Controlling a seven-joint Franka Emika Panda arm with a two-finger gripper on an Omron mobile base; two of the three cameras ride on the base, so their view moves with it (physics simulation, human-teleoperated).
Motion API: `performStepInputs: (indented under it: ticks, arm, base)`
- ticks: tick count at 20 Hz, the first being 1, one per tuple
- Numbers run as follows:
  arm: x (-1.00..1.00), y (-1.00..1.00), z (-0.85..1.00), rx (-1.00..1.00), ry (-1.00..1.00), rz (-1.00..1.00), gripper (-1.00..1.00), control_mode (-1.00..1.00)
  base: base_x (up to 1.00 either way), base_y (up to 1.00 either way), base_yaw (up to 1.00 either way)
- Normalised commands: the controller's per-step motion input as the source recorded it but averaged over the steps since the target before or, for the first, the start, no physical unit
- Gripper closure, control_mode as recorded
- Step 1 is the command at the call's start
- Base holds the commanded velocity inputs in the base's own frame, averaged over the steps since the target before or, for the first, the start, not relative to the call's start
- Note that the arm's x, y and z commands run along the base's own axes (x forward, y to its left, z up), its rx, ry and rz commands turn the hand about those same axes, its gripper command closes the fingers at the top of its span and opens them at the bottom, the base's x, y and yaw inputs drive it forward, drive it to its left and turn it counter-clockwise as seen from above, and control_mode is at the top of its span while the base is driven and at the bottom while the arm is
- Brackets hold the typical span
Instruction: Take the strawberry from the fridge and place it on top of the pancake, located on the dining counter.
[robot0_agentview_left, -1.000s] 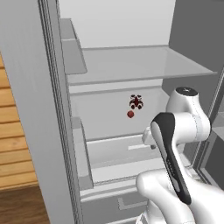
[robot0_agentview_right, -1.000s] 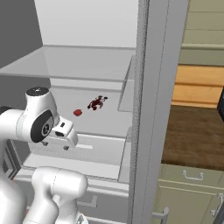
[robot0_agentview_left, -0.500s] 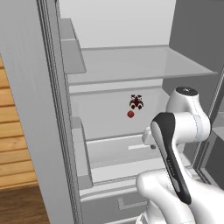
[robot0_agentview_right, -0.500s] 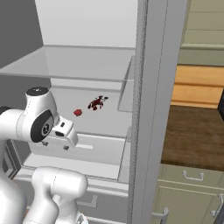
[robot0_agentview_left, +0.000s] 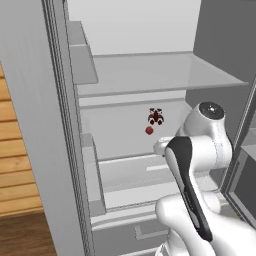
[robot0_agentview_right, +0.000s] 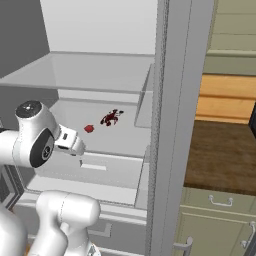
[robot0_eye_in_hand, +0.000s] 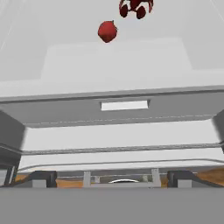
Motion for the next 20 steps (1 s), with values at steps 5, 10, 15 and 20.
performStepInputs:
  ticks: [5, 10, 15, 20]
  arm:
    - [0.91, 0.01, 0.29, -0.03, -0.15, 0.03, -1.0, -1.0]
    - [0.93, 0.09, -0.17, -0.04, -0.04, -0.03, -1.0, -1.0]
    - [0.84, 0.01, -0.21, 0.0, 0.0, -0.03, -1.0, -1.0]
    - [0.62, 0.0, -0.2, 0.0, 0.03, 0.0, -1.0, -1.0]
  base:
    - [0.0, 0.0, 0.0]
    - [0.0, 0.0, 0.0]
    - [0.0, 0.0, 0.0]
    - [0.0, 0.0, 0.0]
